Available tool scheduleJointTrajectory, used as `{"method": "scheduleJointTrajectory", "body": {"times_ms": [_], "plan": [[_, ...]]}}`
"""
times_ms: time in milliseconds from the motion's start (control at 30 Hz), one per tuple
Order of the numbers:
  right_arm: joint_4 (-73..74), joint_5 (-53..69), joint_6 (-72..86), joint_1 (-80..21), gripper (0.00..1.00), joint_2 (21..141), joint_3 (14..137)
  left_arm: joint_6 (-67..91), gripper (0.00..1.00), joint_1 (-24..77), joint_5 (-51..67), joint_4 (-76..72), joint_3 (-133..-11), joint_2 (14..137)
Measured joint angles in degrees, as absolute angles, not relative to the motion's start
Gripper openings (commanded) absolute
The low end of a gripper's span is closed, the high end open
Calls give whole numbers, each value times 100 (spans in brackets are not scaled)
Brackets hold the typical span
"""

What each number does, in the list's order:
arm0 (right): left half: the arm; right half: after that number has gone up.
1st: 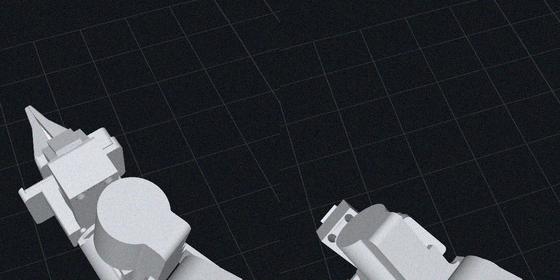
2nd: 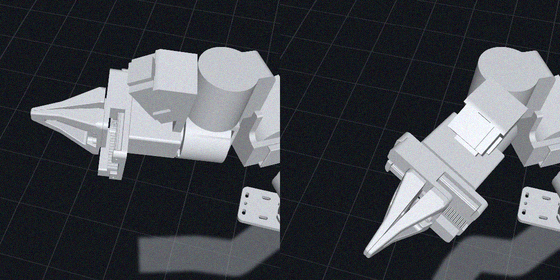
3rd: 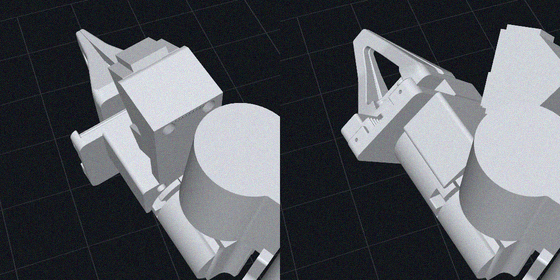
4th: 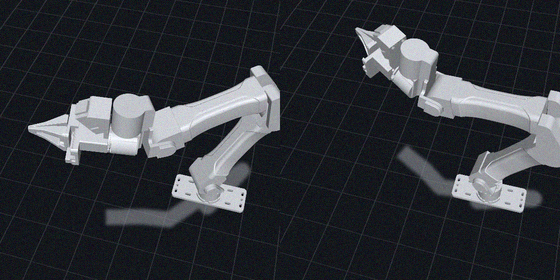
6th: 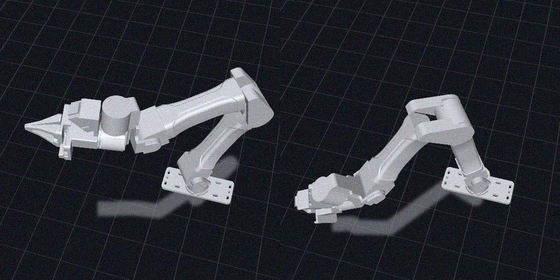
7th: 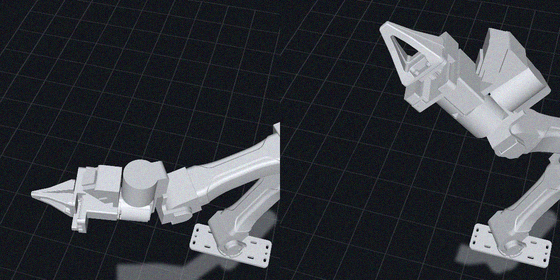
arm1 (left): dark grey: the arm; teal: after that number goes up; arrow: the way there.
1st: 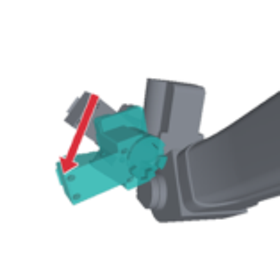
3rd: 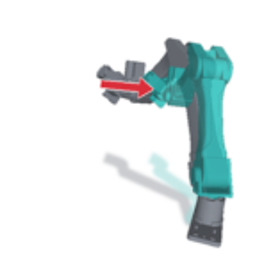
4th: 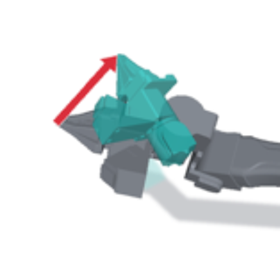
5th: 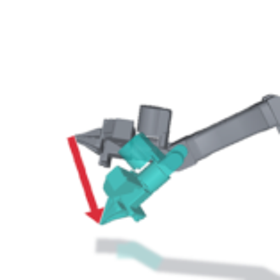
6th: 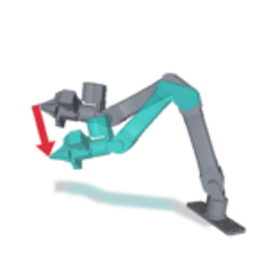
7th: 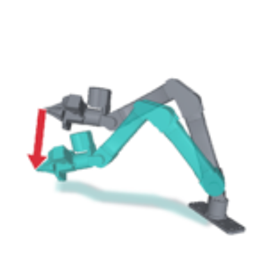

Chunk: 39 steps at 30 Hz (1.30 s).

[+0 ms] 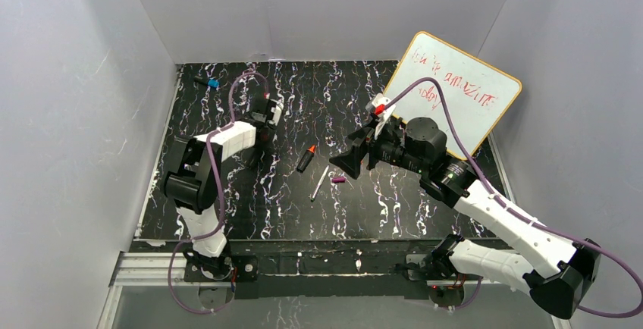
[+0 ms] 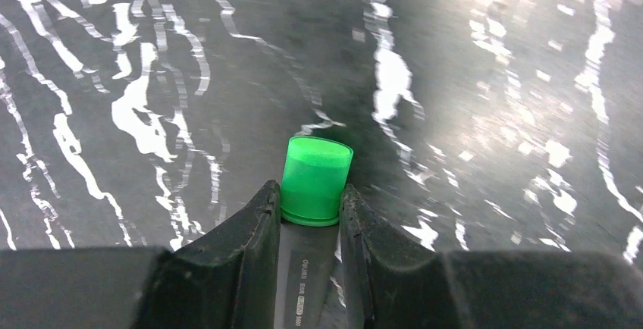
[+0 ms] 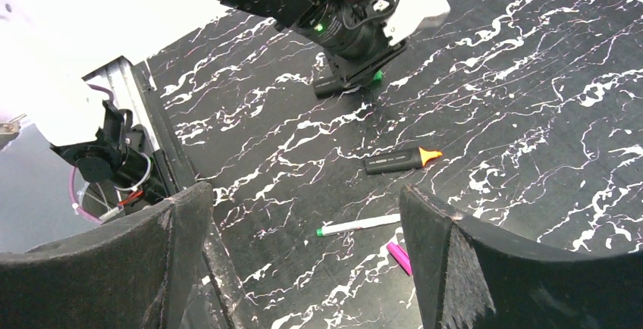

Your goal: Insert the pens into the pen caps

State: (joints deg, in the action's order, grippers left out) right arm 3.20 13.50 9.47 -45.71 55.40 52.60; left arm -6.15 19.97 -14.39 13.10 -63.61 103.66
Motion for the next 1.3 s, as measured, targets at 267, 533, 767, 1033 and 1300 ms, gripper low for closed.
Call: {"method": "scheduleJointTrajectory", "body": {"times_ms": [267,533,767,1033,1300], "plan": [[303,1391,1028,-4569,99,5540,5260,8,16,1428,-1636,945,-6370,10449],[294,1391,1033,-4569,99,5625,5260,200,42,1437,-1673,919,-6370,10449],[294,1389,1028,-4569,99,5673,5260,211,47,1437,-1708,1144,-6608,10436],[290,1385,1020,-4530,99,5717,5260,250,53,1463,-1055,1431,-7037,9865],[292,1385,1013,-4462,99,5861,5260,266,52,2519,84,1570,-6945,9421]]}}
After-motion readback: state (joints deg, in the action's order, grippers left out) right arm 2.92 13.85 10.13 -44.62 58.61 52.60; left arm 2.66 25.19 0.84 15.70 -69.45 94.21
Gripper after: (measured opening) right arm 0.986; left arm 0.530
